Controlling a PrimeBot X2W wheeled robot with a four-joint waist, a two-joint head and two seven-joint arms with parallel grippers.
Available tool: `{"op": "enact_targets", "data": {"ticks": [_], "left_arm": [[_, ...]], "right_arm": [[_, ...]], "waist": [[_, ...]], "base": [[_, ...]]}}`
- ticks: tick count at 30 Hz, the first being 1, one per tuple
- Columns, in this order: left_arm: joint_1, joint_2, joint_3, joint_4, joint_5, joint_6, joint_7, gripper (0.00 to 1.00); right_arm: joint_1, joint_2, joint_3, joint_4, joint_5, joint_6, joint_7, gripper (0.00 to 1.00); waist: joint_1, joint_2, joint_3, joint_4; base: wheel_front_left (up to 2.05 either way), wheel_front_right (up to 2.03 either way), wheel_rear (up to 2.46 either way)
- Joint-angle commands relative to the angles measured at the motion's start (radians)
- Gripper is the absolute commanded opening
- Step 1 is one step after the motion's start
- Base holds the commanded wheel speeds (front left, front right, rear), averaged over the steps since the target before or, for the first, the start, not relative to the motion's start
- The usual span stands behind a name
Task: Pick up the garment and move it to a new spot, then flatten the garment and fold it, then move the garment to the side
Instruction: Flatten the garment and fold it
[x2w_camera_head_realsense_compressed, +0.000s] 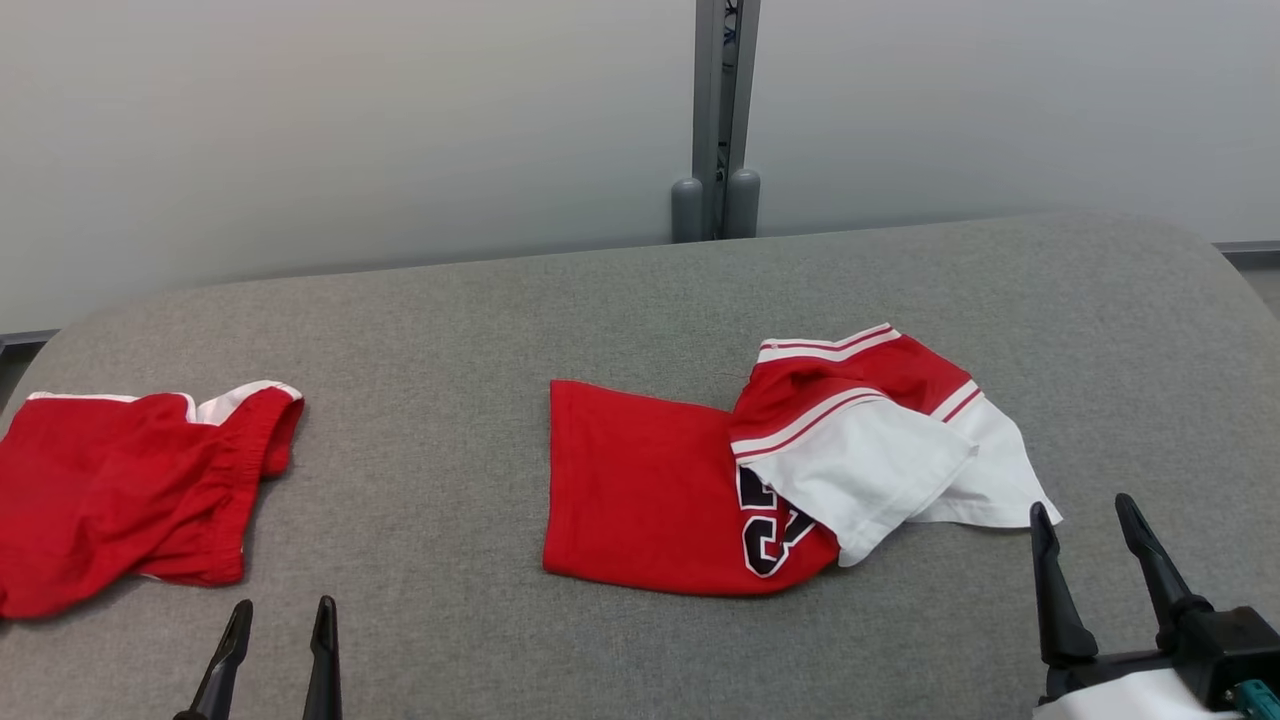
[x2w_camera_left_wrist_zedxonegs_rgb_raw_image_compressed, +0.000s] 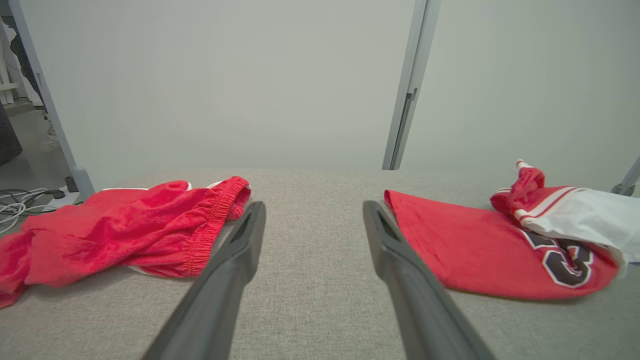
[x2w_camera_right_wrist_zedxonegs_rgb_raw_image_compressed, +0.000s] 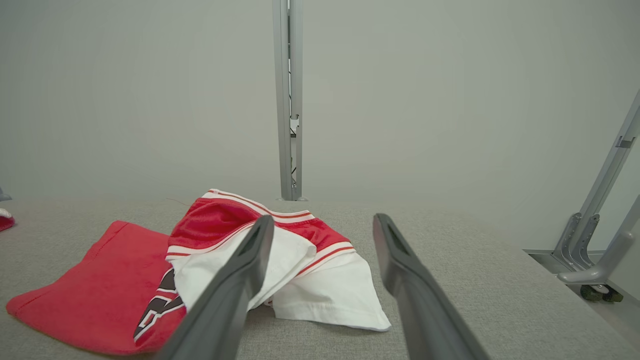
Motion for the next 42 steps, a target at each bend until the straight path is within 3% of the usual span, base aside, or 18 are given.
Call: {"op": "enact_targets", "data": {"ticks": [1,19,26,32,37,42], "left_arm": [[-0.013,0.002,0.006,-0.001,0.006,-0.007,-0.002,1.00],[-0.033,-0.007,-0.005,-0.006,0.025,-0.024,-0.002,1.00],[-0.097,-0.008,-0.089,0.004,0.020,-0.040,-0.002,1.00],[-0.212,0.010,-0.171,0.091,-0.019,-0.046,0.023,1.00],[-0.353,0.056,-0.280,0.232,-0.088,-0.047,0.118,1.00],[-0.419,0.077,-0.306,0.366,-0.162,-0.048,0.166,1.00]], "right_arm": [[-0.009,-0.005,-0.002,0.000,0.003,0.000,-0.005,1.00],[-0.020,-0.004,0.009,0.002,0.009,0.000,-0.005,1.00],[-0.040,-0.004,0.015,-0.003,0.012,0.000,-0.005,1.00],[-0.076,-0.004,0.023,-0.023,0.024,0.000,-0.005,1.00],[-0.112,-0.004,0.017,-0.036,0.063,0.000,-0.005,1.00],[-0.127,-0.004,0.013,-0.039,0.088,0.000,-0.005,1.00]], "waist": [[0.0000,0.0000,0.000,-0.001],[0.0000,0.0000,0.011,-0.012],[0.0000,0.0000,0.039,-0.042],[0.0000,0.0000,0.106,-0.076],[0.0000,0.0000,0.189,-0.126],[0.0000,0.0000,0.229,-0.164]], "base": [[0.00,0.00,0.00],[0.00,0.00,0.00],[0.00,0.00,0.00],[0.00,0.00,0.00],[0.00,0.00,0.00],[0.00,0.00,0.00]]}}
